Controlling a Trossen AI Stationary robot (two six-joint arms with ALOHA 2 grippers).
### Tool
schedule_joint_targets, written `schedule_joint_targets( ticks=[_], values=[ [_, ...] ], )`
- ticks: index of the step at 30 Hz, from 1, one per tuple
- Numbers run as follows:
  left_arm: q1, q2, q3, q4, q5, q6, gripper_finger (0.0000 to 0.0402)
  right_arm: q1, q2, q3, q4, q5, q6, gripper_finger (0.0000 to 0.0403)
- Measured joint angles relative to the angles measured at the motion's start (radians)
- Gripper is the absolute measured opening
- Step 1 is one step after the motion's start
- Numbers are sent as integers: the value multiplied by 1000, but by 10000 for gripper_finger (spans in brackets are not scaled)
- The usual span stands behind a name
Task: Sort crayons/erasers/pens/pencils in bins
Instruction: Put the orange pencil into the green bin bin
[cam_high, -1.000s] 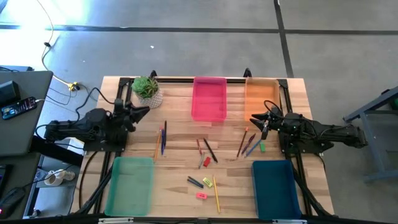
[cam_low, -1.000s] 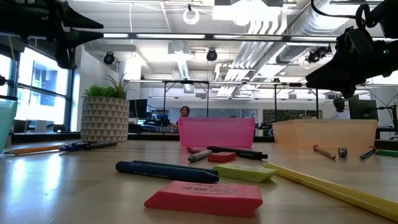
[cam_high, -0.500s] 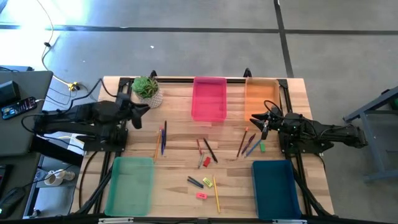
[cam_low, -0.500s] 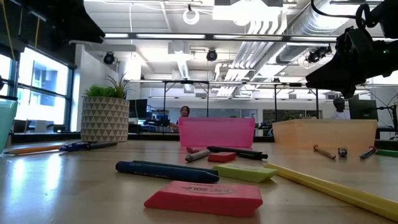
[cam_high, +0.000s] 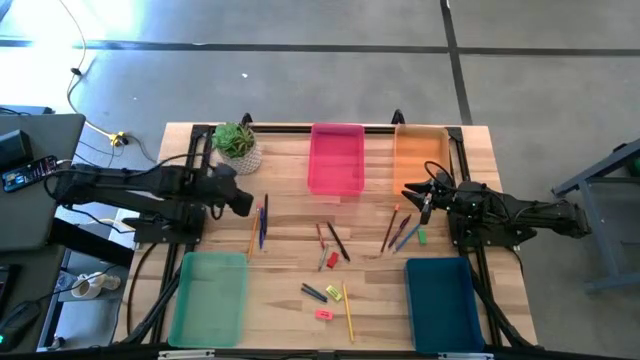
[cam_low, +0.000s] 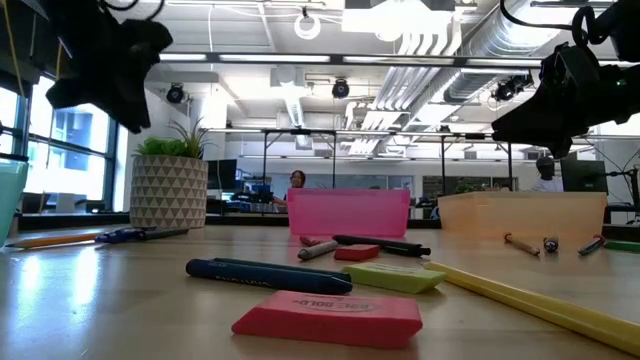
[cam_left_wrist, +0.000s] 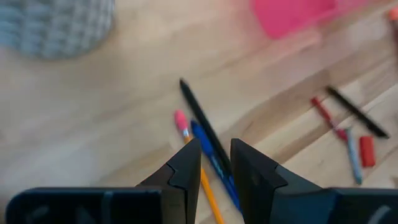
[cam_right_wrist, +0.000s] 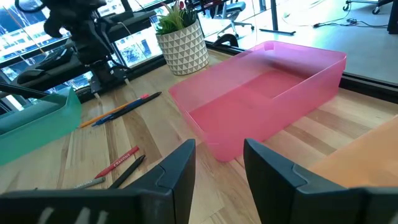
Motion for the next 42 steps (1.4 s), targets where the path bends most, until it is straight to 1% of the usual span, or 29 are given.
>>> schedule_joint_targets(
  ticks=[9, 15, 27, 34, 42],
  values=[
    [-2, 195, 0, -4, 155, -168, 76, 0, 0, 0, 0, 0, 0, 128],
    [-22, 315, 0, 7, 194, -204, 76, 0, 0, 0, 0, 0, 0, 128],
    [-35, 471, 0, 82, 195, -231, 76, 0, 0, 0, 0, 0, 0, 128],
    [-35, 529, 0, 137, 196, -233, 76, 0, 0, 0, 0, 0, 0, 128],
    [-35, 574, 0, 147, 196, -230, 76, 0, 0, 0, 0, 0, 0, 128]
  ],
)
